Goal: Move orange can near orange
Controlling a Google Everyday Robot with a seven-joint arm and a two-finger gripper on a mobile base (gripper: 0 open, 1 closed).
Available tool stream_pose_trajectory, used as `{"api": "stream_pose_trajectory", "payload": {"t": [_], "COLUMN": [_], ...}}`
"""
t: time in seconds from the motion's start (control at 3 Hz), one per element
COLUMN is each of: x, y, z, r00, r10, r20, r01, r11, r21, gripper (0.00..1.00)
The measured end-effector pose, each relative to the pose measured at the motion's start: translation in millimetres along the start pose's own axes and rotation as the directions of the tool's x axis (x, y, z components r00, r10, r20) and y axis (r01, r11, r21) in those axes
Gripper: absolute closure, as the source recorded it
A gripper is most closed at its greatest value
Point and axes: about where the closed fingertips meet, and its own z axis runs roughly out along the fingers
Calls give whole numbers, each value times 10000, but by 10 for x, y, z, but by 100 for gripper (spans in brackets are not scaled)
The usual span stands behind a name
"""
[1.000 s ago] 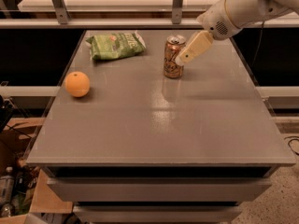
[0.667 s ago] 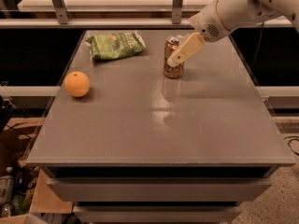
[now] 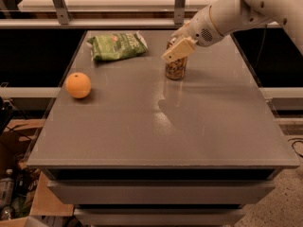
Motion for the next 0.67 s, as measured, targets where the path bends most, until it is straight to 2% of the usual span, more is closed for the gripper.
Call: {"api": "stream_pose_trajectory", "payload": {"t": [0.33,0.67], "x": [-14,-60], "y": [26,14], "z": [44,-8], "r00": [9999,9994], "r10": [-28,-309], "r20": [113,170], "r01": [30,313], "r11": [9998,9992], "r21": [-176,-253], "gripper": [61,85]}}
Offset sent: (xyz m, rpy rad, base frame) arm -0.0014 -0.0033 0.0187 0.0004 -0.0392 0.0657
